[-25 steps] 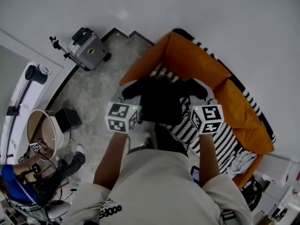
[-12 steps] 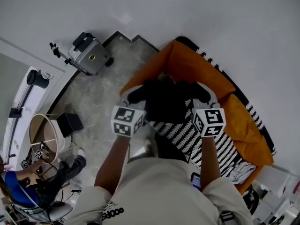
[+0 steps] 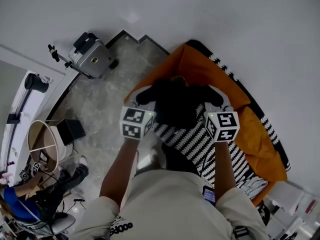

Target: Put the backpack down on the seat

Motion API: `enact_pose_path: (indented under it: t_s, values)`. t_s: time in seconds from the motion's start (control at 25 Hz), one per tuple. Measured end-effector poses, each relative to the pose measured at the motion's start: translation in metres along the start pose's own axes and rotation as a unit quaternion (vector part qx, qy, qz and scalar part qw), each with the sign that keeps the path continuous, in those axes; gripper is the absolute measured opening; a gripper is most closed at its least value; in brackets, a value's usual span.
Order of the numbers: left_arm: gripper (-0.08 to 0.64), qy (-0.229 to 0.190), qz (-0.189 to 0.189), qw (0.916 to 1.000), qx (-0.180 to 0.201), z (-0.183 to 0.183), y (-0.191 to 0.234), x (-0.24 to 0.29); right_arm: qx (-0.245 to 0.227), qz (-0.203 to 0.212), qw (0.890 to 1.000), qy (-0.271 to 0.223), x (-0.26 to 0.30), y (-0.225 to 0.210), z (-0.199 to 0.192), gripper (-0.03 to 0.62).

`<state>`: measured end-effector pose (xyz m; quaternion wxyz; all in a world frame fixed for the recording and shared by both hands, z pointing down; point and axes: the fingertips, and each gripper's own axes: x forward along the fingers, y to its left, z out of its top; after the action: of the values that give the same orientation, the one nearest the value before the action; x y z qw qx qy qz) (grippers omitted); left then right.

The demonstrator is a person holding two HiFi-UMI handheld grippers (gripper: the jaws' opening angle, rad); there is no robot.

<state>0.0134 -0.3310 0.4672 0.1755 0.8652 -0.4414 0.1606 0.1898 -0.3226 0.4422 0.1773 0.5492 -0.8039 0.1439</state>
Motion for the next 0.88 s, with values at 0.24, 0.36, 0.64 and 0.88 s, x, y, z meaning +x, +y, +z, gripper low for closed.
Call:
enact_pose_path:
  t_s: [0.24,0.36,0.64,0.88]
  values:
    - [0.02,0.041,-0.006,0.9991,0.004,-0.019,0.006,0.024,-0.022,-0.013,0.999,0.038,0.028,-0.014,-0.018,0.014]
    - [0.02,0.059,-0.005,0.9983,0.002,-0.032,0.01,0.035,-0.026,-0.015,0.998,0.058,0.038,-0.021,-0.03,0.014]
    - [0.02,0.076,-0.003,0.9971,-0.006,-0.041,0.019,0.056,-0.012,-0.015,0.997,0.076,0.059,-0.033,-0.042,0.014]
    - [0.021,0.089,0.001,0.9959,-0.013,-0.048,0.027,0.074,0.006,-0.013,0.996,0.086,0.079,-0.044,-0.049,0.014]
